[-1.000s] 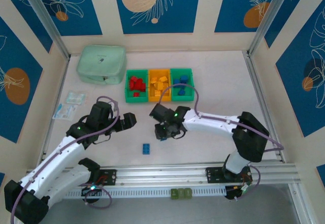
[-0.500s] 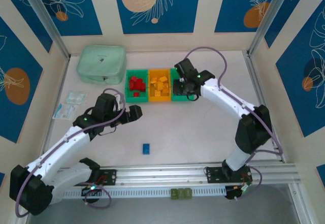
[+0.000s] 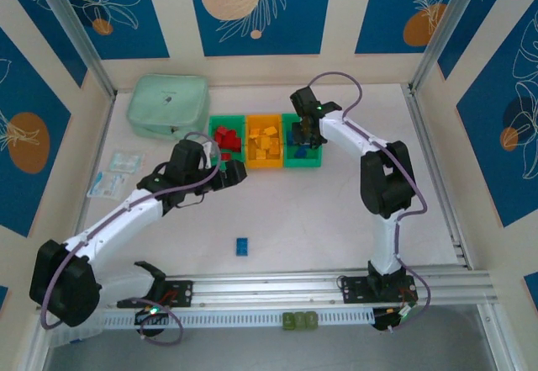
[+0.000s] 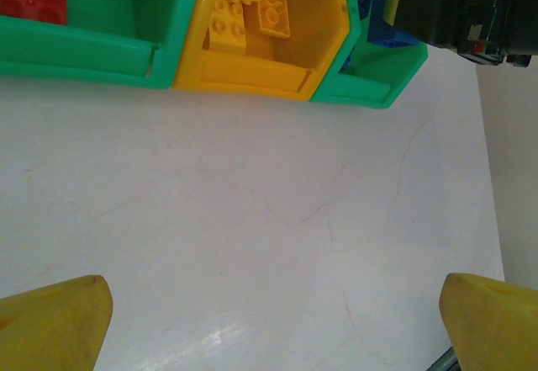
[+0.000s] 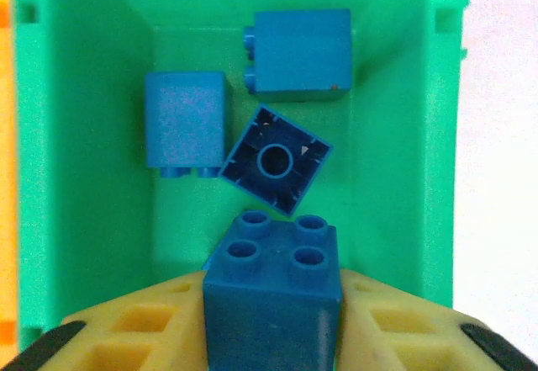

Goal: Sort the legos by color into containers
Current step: Place the lego in the container.

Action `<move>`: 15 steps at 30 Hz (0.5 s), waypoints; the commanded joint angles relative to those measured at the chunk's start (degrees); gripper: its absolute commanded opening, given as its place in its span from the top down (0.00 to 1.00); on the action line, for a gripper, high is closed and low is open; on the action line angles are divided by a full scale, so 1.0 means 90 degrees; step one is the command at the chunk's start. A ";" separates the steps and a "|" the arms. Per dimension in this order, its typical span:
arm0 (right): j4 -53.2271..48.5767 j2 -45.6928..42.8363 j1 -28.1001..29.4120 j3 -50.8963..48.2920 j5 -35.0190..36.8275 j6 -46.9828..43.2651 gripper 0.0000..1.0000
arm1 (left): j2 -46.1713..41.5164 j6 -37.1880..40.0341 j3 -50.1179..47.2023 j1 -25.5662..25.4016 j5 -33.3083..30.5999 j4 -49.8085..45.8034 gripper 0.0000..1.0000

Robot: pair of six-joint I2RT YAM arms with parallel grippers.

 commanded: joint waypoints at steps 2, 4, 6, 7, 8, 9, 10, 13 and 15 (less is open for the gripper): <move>-0.0068 0.0001 -0.0045 0.0226 0.0102 -0.0039 0.50 | 0.0102 0.0118 0.0226 0.0011 0.0184 0.0127 0.01; 0.0023 -0.0138 -0.0036 0.0162 0.0017 -0.0063 0.45 | 0.0098 0.0137 0.0227 0.0011 0.0145 0.0113 0.01; 0.0046 -0.0266 -0.0008 0.0158 -0.0052 -0.0078 0.42 | 0.0101 0.0142 0.0243 0.0011 0.0125 0.0105 0.01; 0.0028 -0.0339 0.0012 0.0164 -0.0085 -0.0063 0.42 | 0.0102 0.0147 0.0259 0.0011 0.0132 0.0097 0.01; 0.0036 -0.0445 0.0048 0.0143 -0.0156 -0.0073 0.41 | 0.0101 0.0156 0.0282 0.0010 0.0143 0.0089 0.01; 0.0080 -0.0540 0.0092 0.0098 -0.0206 -0.0093 0.41 | 0.0094 0.0174 0.0294 0.0011 0.0134 0.0055 0.01; 0.0111 -0.0653 0.0150 0.0043 -0.0243 -0.0124 0.41 | 0.0083 0.0194 0.0314 0.0011 0.0109 0.0011 0.01; 0.0067 -0.0938 0.0316 -0.0062 -0.0227 -0.0147 0.40 | -0.0001 0.0282 0.0362 0.0011 -0.0001 -0.0163 0.01; 0.0089 -0.1149 0.0428 -0.0214 -0.0347 -0.0172 0.39 | -0.0089 0.0359 0.0389 0.0016 -0.0085 -0.0304 0.01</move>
